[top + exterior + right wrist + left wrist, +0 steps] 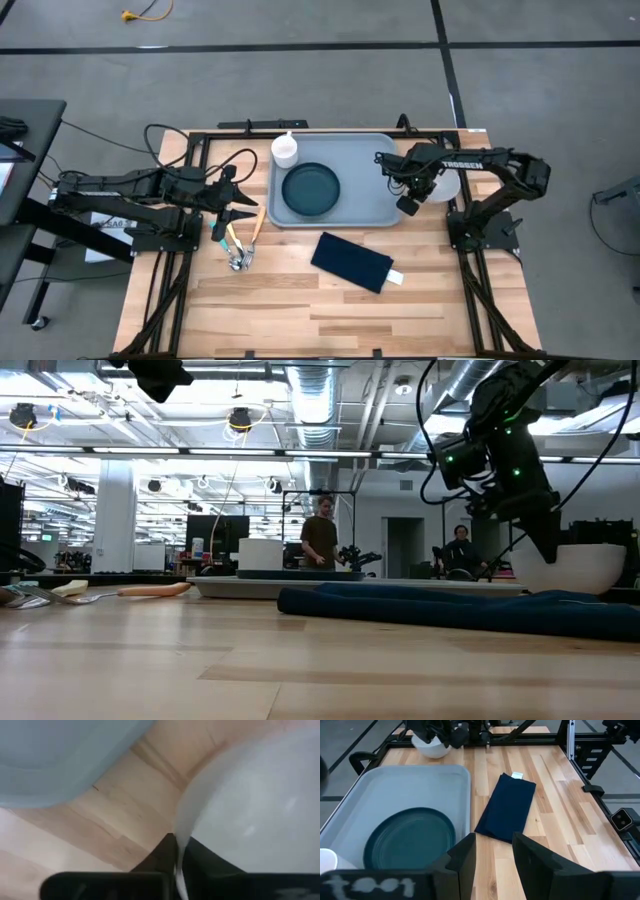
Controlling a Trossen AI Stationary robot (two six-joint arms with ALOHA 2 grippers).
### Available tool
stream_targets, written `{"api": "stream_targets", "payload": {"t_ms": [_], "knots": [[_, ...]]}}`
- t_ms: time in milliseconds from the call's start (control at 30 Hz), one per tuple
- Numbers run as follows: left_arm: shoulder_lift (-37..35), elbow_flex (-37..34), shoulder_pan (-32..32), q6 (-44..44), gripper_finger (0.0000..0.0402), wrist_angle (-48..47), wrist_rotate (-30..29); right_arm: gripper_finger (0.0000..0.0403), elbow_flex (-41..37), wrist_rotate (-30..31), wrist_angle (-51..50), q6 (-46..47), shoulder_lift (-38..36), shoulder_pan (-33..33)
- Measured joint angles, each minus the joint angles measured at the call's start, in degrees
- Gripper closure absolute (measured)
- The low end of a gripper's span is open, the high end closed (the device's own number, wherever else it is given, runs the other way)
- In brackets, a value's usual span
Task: Set up tray
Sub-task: Put the white bowl on top of the dark blue plate on the gray table tray
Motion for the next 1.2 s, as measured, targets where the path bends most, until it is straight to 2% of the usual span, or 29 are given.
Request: {"api": "stream_targets", "payload": {"t_ms": [333,667,800,933,1200], "knots": [[0.0,0.0,0.0,0.0,0.0283,0.0,0.0,0.0397,3.0,0.2,-5.2,1.0,0.0,0.2],[0.0,0.0,0.0,-1.0,0.0283,-0.1,-1.1,0.0401,20.0,1.6,-7.7,1.1,1.8,3.7],[0.0,0.0,0.0,-2.1,0.0283,-1.3,-1.1,0.0401,29.5,1.7,-8.2,0.4,7.0,5.7],[0.0,0.0,0.0,-2.5,0.0283,-2.9,-1.3,0.0402,40.3,1.7,-9.7,-3.2,15.2,8.1],[-0.1,0.0,0.0,-5.3,0.0283,-4.3,-5.8,0.0402,63.6,1.7,-11.2,-13.3,32.1,12.7]]}}
